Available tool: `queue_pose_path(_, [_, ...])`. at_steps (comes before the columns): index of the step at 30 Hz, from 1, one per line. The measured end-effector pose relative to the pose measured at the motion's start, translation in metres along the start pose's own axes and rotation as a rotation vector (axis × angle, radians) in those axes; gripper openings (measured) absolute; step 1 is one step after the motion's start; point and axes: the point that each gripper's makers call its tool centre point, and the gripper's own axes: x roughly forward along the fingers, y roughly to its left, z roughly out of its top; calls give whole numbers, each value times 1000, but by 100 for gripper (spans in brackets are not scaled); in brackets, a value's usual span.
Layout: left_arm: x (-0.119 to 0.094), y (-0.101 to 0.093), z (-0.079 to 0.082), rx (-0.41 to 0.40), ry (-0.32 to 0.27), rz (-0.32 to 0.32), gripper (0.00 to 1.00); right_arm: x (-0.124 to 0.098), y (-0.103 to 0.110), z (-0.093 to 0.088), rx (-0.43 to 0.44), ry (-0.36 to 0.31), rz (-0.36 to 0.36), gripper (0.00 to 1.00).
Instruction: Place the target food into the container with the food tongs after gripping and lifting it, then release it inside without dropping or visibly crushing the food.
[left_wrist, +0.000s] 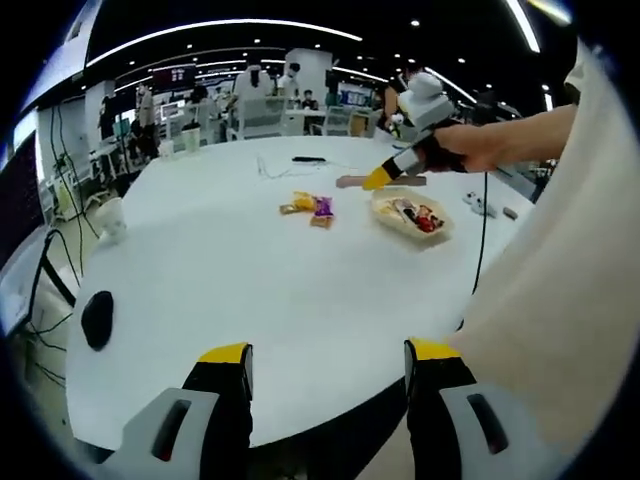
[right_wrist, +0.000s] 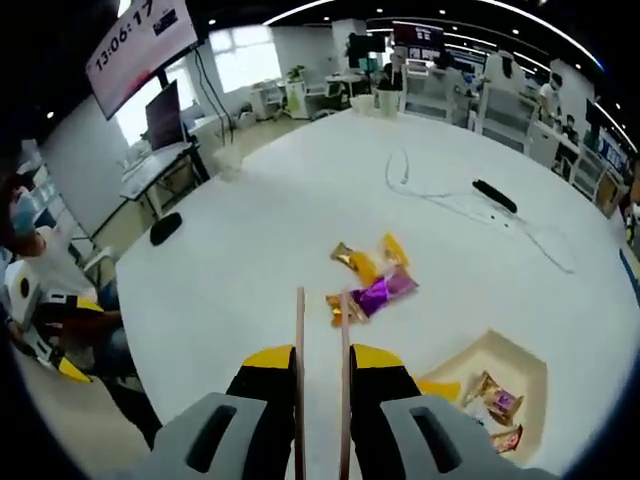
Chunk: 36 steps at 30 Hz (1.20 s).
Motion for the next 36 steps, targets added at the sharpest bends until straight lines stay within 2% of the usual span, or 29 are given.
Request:
queue_pose_path(10, [-5, 3, -7, -45, 5, 28, 62, 20, -1, 0, -15, 30, 24, 19])
queue_pose_path(23, [-9, 8, -8, -79, 2, 64, 62, 50, -20, -18, -37, 127, 30, 19])
queue_pose_path(28, [-9, 6, -12, -103, 4, 66, 62, 45, -10, -6, -44, 85, 44, 18])
queue_pose_path(33, [-4, 8, -3, -103, -30, 47, 62, 38, 2, -1, -58, 73, 40, 18])
queue_pose_path(35, [-2, 15, 3, -110, -65, 44, 62, 36, 2, 1, -68, 94, 33, 18])
queue_pose_path(36, [0, 22, 7, -115, -95, 44, 62, 36, 4, -3, -91, 129, 21, 18])
